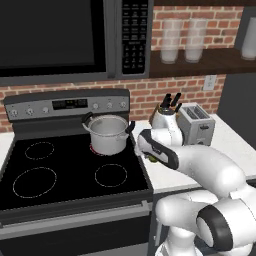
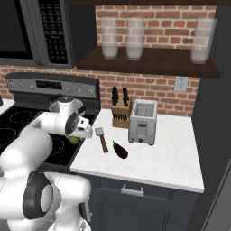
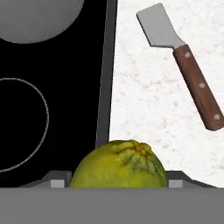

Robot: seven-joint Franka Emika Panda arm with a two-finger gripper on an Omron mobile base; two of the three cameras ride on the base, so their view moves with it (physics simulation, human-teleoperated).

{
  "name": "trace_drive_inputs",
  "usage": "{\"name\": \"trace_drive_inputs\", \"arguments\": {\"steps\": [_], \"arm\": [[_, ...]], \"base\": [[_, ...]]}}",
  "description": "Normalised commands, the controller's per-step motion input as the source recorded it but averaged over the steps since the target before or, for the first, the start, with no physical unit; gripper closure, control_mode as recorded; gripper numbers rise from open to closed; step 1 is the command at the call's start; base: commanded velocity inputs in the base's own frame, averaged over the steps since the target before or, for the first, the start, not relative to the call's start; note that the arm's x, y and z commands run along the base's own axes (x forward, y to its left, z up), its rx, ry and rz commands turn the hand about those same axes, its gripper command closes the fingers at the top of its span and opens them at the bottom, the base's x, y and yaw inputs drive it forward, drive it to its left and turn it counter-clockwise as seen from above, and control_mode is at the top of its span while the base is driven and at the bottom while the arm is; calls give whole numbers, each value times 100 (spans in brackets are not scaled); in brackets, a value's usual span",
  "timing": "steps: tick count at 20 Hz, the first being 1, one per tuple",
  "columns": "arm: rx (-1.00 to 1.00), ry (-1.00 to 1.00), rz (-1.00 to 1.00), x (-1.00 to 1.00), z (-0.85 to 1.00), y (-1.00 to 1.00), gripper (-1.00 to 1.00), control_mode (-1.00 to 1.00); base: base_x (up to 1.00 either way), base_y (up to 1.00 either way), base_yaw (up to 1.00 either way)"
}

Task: Put the lime and eggplant in the pot. Retrieve the spatula and lightly stir the vegetables in the pot.

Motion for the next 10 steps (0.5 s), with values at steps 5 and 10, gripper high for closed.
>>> {"name": "trace_drive_inputs", "arguments": {"steps": [5,10], "arm": [[0,-33,5,18,95,66,100,-100],[0,-23,2,25,98,53,100,-100]], "base": [[0,0,0],[0,0,0]]}}
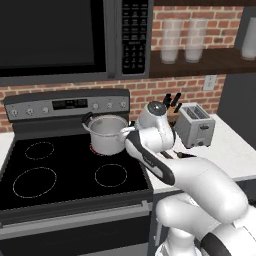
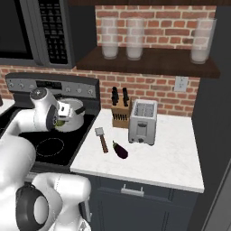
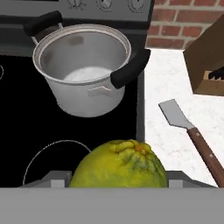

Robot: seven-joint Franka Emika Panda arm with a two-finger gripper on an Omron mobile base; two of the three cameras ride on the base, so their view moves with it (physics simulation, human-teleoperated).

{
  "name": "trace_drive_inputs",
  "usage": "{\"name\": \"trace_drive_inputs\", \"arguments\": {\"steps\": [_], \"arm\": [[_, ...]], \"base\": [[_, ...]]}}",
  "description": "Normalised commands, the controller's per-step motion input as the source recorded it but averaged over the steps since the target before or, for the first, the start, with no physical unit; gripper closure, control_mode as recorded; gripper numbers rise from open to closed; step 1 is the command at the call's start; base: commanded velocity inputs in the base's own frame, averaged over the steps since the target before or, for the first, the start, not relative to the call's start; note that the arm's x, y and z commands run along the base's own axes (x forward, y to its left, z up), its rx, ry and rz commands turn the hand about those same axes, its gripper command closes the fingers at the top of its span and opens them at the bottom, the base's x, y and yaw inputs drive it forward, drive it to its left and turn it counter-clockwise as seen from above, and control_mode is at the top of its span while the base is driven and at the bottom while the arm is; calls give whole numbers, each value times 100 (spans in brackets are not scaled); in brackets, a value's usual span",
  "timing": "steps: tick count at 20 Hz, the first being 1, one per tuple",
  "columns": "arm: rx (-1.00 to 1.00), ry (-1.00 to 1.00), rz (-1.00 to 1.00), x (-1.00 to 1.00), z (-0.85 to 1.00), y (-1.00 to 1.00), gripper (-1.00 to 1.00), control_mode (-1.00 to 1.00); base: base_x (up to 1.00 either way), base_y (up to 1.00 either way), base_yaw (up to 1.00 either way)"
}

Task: Put the lime and eggplant in the pot. Retrieve the spatula and lightly stir the vegetables in the pot.

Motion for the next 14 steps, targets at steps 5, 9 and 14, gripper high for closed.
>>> {"name": "trace_drive_inputs", "arguments": {"steps": [5,9,14], "arm": [[0,-7,0,54,84,56,100,-100],[0,0,0,81,11,52,100,-100],[0,0,0,83,-21,16,100,-100]], "base": [[0,0,0],[0,0,0],[0,0,0]]}}
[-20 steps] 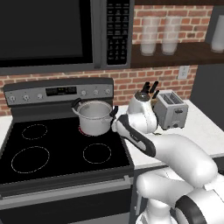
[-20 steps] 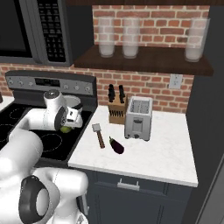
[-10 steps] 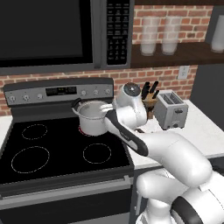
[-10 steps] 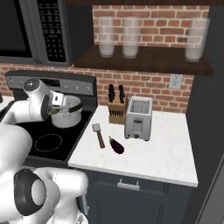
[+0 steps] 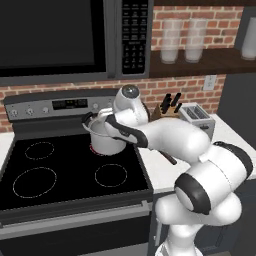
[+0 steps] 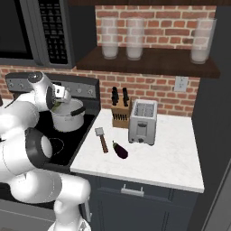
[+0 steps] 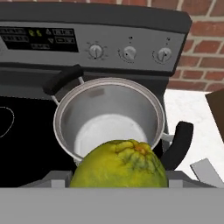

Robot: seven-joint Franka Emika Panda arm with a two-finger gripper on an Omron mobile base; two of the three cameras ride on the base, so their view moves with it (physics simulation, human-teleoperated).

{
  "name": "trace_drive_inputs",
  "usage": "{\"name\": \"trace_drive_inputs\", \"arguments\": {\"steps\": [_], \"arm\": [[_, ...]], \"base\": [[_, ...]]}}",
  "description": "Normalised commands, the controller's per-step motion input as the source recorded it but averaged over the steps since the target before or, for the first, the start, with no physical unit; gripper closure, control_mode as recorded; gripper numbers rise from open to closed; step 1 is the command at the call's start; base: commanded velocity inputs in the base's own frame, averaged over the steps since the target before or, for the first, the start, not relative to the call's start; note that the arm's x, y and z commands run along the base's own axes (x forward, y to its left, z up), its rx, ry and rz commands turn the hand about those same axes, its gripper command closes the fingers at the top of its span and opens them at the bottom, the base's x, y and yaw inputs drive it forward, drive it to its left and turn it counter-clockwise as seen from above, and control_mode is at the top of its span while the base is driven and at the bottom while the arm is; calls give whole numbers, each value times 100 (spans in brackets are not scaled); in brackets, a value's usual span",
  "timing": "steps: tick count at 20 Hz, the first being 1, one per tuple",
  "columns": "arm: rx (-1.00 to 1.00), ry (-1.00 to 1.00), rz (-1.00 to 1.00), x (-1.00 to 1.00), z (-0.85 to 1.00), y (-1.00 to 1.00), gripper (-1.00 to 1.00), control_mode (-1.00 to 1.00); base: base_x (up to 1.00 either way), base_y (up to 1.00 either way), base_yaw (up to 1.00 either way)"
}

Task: Put the lime and eggplant in the pot. Retrieve the spatula and lightly stir the vegetables in the pot.

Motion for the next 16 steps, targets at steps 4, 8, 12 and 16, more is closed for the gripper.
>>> {"name": "trace_drive_inputs", "arguments": {"steps": [4,8,12,16], "arm": [[-1,0,0,40,-44,0,100,-100],[-1,0,0,22,-61,8,100,-100],[-3,-1,0,32,-31,14,-100,-100],[-2,-4,0,25,-1,10,-100,-100]], "base": [[0,0,0],[0,0,0],[0,0,0],[0,0,0]]}}
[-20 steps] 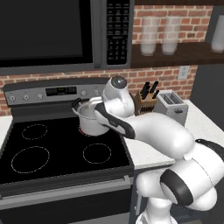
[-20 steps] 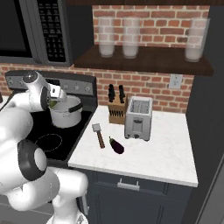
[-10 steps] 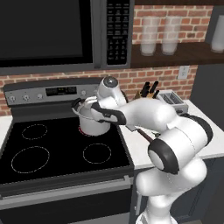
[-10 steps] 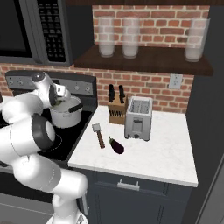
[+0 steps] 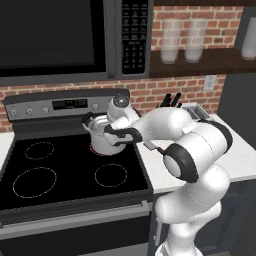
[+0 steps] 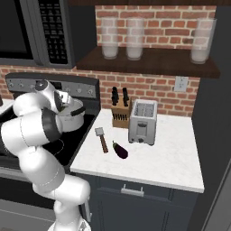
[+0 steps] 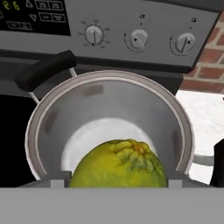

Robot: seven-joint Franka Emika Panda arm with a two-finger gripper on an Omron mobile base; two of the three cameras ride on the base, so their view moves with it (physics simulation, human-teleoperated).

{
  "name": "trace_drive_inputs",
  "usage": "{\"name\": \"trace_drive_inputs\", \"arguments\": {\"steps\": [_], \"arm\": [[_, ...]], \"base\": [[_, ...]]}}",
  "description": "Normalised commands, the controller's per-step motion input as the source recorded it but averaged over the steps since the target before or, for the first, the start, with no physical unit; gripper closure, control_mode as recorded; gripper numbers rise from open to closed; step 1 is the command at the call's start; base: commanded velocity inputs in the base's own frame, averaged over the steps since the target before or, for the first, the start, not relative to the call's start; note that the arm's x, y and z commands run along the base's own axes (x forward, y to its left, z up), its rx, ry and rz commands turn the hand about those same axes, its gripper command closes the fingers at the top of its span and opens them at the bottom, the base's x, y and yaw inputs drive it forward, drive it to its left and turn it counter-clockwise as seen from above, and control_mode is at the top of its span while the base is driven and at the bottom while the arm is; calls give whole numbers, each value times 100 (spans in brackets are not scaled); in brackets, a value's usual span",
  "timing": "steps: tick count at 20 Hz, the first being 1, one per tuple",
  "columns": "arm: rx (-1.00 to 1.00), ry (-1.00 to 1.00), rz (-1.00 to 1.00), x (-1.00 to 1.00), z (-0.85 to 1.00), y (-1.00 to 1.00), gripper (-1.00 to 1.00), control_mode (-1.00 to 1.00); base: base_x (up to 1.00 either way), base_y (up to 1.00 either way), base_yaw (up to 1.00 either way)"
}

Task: Put the lime and eggplant in the pot. Retrieve the spatula and lightly stir the vegetables in the pot.

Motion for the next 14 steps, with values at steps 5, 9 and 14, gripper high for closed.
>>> {"name": "trace_drive_inputs", "arguments": {"steps": [5,9,14], "arm": [[0,-3,0,7,9,1,-100,-100],[0,-5,0,-16,31,0,-100,-100],[0,-10,0,-53,62,-6,-100,-100]], "base": [[0,0,0],[0,0,0],[0,0,0]]}}
